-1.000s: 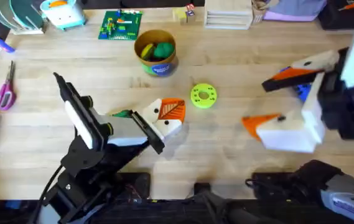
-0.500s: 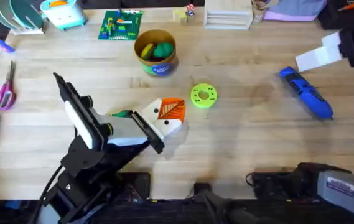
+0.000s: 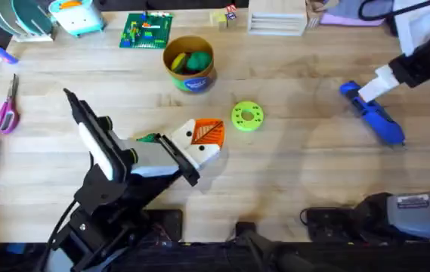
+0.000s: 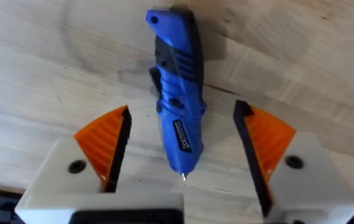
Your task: Pick up the gripper from the table and insert it into the empty holder that is missing its gripper. Then pick up a screw, insert it into the mounting hole, and use the screwdriver to tighten it. Finally, clean up the table by picking up the vegetable and placing it into the bucket.
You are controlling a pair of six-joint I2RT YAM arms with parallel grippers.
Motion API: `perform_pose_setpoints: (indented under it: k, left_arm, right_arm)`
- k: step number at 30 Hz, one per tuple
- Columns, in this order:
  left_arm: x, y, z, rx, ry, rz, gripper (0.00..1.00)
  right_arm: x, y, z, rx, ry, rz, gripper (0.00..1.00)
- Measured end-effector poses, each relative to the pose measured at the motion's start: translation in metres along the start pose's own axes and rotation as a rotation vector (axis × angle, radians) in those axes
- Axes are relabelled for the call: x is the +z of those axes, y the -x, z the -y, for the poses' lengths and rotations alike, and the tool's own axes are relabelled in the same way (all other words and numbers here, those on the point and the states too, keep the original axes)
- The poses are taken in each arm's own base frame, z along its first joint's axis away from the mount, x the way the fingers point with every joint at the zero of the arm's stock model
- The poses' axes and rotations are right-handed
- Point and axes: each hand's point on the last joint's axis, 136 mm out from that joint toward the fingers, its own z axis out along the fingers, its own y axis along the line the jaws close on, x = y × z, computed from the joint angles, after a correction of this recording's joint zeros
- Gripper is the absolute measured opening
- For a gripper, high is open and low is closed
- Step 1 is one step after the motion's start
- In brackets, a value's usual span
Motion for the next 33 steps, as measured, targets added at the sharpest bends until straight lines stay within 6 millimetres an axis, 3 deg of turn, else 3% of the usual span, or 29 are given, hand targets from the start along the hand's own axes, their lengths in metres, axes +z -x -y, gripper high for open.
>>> perform_pose_setpoints:
  k: [6, 23, 28, 33]
  left_arm:
    - [0.000, 0.000, 0.000, 0.000, 0.003, 0.000, 0.017]
    - [0.000, 0.000, -0.002, 0.000, 0.009, -0.001, 0.017]
    - [0.000, 0.000, -0.002, 0.000, 0.009, -0.001, 0.017]
    - [0.000, 0.000, -0.002, 0.000, 0.009, -0.001, 0.017]
  right_arm:
    - [0.030, -0.005, -0.001, -0.028, 0.061, -0.075, 0.994]
    - [0.075, 0.000, 0.003, -0.054, 0.108, -0.113, 0.992]
    - [0.078, 0.004, 0.003, -0.053, 0.113, -0.100, 0.989]
    - [0.078, 0.008, -0.002, -0.050, 0.139, -0.075, 0.902]
